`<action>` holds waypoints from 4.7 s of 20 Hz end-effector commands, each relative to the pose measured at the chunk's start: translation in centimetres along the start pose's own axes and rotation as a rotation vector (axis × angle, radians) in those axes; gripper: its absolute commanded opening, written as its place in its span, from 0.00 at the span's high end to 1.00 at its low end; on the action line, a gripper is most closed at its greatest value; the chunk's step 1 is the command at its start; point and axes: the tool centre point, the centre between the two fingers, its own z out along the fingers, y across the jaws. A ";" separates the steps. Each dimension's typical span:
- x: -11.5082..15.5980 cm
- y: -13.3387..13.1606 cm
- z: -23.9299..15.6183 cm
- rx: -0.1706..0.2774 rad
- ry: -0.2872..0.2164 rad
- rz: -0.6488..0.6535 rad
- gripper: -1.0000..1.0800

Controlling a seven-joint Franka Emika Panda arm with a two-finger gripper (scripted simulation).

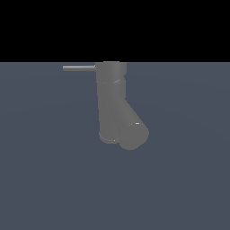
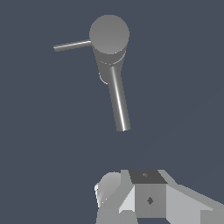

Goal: Turn on the faucet by rotating a designated handle.

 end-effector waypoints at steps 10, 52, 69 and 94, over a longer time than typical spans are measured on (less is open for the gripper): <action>-0.2 -1.2 0.5 0.000 -0.012 -0.072 1.00; 13.8 -7.1 7.8 0.098 -0.079 0.582 1.00; 20.4 -11.4 14.7 0.059 -0.091 0.995 1.00; 25.3 -15.5 22.0 -0.001 -0.020 1.379 1.00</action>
